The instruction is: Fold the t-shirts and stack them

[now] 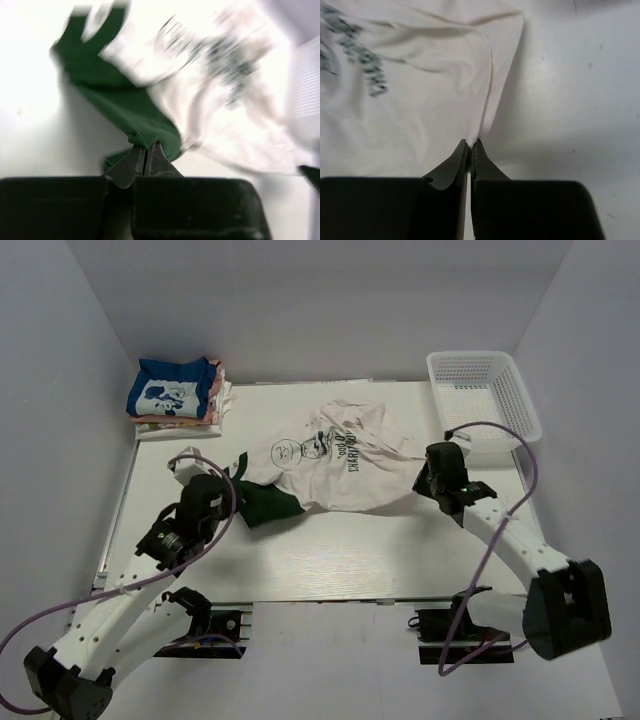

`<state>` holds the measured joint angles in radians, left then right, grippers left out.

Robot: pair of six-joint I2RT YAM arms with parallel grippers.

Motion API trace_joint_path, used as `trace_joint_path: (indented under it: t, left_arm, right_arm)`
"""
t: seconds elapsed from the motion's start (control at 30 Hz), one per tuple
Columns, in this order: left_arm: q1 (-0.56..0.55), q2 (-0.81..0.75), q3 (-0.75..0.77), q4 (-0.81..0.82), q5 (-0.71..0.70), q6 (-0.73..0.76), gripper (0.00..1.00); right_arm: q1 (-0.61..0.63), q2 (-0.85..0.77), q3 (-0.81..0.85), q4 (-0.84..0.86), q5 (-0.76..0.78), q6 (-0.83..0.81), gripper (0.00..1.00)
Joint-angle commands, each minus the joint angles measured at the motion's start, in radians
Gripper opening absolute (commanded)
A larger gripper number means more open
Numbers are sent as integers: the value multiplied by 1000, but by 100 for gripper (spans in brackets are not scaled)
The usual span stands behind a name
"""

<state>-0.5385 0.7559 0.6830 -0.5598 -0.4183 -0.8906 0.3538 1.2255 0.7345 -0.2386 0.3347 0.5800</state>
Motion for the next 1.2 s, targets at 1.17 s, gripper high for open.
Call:
trace_joint_path:
  t: [1.17]
  left_arm:
    - [2,203,1419,254,233,617,0]
  right_arm:
    - [1,-581,901,-266,-152,-278,0]
